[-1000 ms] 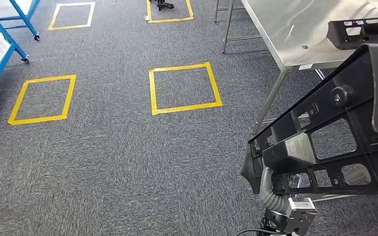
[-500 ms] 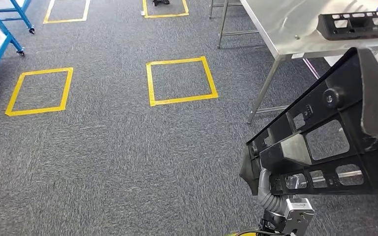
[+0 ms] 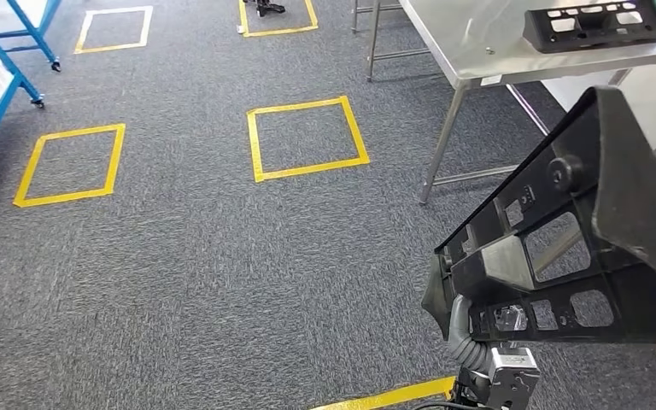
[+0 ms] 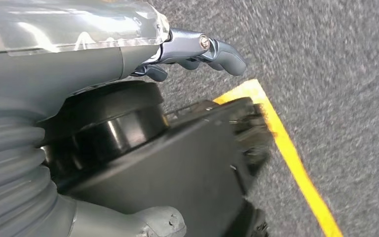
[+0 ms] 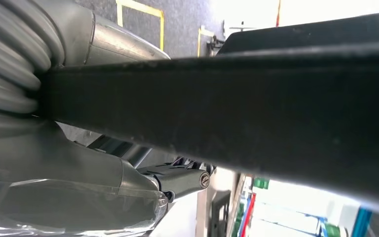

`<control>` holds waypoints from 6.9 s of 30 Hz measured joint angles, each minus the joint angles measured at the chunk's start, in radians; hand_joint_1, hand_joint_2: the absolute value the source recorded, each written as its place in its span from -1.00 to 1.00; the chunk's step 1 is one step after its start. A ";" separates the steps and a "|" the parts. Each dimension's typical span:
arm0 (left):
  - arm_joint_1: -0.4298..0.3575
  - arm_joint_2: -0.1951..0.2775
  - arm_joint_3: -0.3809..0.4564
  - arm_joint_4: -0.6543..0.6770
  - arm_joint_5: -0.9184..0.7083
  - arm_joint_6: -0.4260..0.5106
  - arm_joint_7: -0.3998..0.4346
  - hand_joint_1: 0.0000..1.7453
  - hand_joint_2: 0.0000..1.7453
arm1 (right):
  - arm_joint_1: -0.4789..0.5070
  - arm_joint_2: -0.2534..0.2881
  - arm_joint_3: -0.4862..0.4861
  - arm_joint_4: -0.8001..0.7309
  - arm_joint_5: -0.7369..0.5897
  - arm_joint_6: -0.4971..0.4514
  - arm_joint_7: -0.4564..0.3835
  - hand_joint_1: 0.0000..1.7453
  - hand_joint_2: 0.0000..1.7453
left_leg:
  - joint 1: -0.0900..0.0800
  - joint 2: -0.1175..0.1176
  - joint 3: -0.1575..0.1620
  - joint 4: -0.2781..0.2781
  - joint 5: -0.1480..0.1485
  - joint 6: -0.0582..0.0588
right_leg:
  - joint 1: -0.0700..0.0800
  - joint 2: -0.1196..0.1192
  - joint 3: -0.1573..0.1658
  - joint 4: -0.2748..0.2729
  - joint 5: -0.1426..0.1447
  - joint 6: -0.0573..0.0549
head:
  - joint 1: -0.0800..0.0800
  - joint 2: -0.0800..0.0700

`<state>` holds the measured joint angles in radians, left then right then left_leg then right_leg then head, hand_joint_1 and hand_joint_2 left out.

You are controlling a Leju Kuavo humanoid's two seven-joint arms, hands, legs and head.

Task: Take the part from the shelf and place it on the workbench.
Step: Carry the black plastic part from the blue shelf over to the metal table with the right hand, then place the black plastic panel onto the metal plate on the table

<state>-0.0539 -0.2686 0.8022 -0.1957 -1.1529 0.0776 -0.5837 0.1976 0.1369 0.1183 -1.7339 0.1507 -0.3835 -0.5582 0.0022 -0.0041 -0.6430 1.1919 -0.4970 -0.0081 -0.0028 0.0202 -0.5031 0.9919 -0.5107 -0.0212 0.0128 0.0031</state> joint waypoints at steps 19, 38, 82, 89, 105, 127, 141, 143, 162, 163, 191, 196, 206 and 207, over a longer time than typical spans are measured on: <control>0.003 -0.001 0.002 0.000 -0.003 0.000 0.009 -1.00 1.00 | 0.000 0.011 -0.001 -0.006 -0.003 -0.009 -0.012 1.00 1.00 | -0.002 0.100 0.097 -0.183 0.024 0.022 | -0.010 -0.088 -0.051 0.019 0.028 0.048 | 0.006 0.000; 0.002 0.002 0.011 0.000 -0.003 -0.023 0.019 -1.00 1.00 | 0.010 0.016 -0.002 -0.018 0.003 -0.030 -0.021 1.00 1.00 | 0.009 -0.032 0.101 -0.176 0.017 0.035 | -0.013 0.087 -0.101 0.050 0.040 0.046 | 0.000 0.000; 0.007 0.001 0.023 0.000 -0.030 -0.029 0.066 -1.00 1.00 | 0.014 0.014 -0.004 -0.066 0.039 -0.061 -0.021 1.00 1.00 | -0.002 0.128 0.134 -0.186 -0.004 0.008 | -0.004 -0.077 -0.090 0.027 0.056 0.033 | 0.009 0.000; 0.006 0.003 0.023 0.000 -0.031 -0.030 0.066 -1.00 1.00 | 0.014 0.016 -0.003 -0.065 0.039 -0.061 -0.021 1.00 1.00 | 0.007 0.014 0.005 0.102 -0.144 -0.009 | -0.005 0.012 -0.092 0.023 0.062 0.003 | 0.001 0.000; 0.010 0.001 0.029 0.000 -0.014 -0.032 0.093 -1.00 1.00 | 0.018 0.015 0.000 -0.050 0.069 -0.073 -0.005 1.00 1.00 | 0.011 0.043 0.114 -0.193 0.024 0.038 | -0.021 -0.018 -0.233 0.281 -0.039 0.070 | 0.015 0.000; -0.001 0.008 0.070 0.000 0.014 -0.085 0.160 -1.00 1.00 | 0.008 0.012 0.012 0.016 0.111 -0.073 0.035 1.00 1.00 | -0.002 -0.013 0.095 -0.163 0.006 0.024 | -0.004 0.041 -0.100 0.035 0.061 0.027 | 0.001 0.000; 0.003 0.008 0.107 0.000 0.034 -0.099 0.174 -1.00 1.00 | 0.001 0.011 0.023 0.049 0.126 -0.077 0.038 1.00 1.00 | 0.007 0.022 0.209 -0.200 -0.073 0.016 | -0.009 -0.039 -0.151 0.056 0.102 0.054 | 0.010 0.000; 0.000 0.008 0.111 0.000 0.035 -0.096 0.175 -1.00 1.00 | 0.004 0.011 0.026 0.050 0.128 -0.077 0.039 1.00 1.00 | 0.005 0.026 0.229 -0.220 -0.085 0.003 | -0.005 -0.035 -0.140 0.048 0.077 0.034 | 0.008 0.000; 0.004 0.011 0.130 -0.001 0.041 -0.093 0.159 -1.00 1.00 | 0.025 0.006 0.037 0.066 0.146 -0.079 0.048 1.00 1.00 | -0.008 0.003 0.115 -0.203 0.024 0.052 | -0.017 -0.005 -0.007 0.253 -0.016 0.051 | -0.005 0.000; 0.006 0.010 0.131 -0.001 0.041 -0.093 0.159 -1.00 1.00 | 0.027 0.005 0.037 0.067 0.146 -0.079 0.048 1.00 1.00 | -0.004 0.001 0.147 -0.216 0.009 0.053 | -0.018 -0.007 -0.067 0.302 -0.033 0.056 | -0.003 0.000; -0.009 0.028 0.144 -0.003 0.002 -0.125 0.165 -1.00 1.00 | -0.427 -0.151 0.105 0.109 0.365 0.047 0.318 1.00 1.00 | -0.028 0.010 0.222 -0.263 -0.011 0.075 | 0.003 -0.010 -0.100 0.031 0.074 0.016 | -0.002 0.000; -0.017 0.010 0.139 -0.003 -0.011 -0.122 0.170 -1.00 1.00 | -0.554 -0.138 0.238 0.268 0.431 0.022 0.350 1.00 1.00 | -0.006 -0.005 0.271 -0.299 -0.016 0.061 | -0.014 -0.015 -0.254 0.267 0.028 0.051 | 0.001 0.000; -0.019 0.009 0.126 -0.002 -0.037 -0.127 0.194 -1.00 1.00 | -0.634 -0.137 0.344 0.464 0.543 0.044 0.451 1.00 1.00 | 0.011 -0.014 0.318 -0.258 -0.129 -0.006 | -0.019 -0.014 -0.190 0.052 0.123 0.012 | -0.005 0.000; -0.020 0.009 0.123 -0.002 -0.042 -0.127 0.195 -1.00 1.00 | -0.647 -0.137 0.349 0.485 0.558 0.053 0.462 1.00 1.00 | 0.012 -0.012 0.297 -0.215 -0.146 -0.008 | -0.020 -0.014 -0.182 0.048 0.117 0.007 | -0.006 0.000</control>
<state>-0.0742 -0.2600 0.9252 -0.1972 -1.1951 -0.0498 -0.3882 -0.4493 -0.0002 0.4675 -1.2490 0.7088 -0.3306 -0.0958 0.0138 -0.0157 -0.3458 0.9774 -0.6428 -0.0166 -0.0226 0.0059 -0.6853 1.0395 -0.3935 -0.0145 0.0066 0.0030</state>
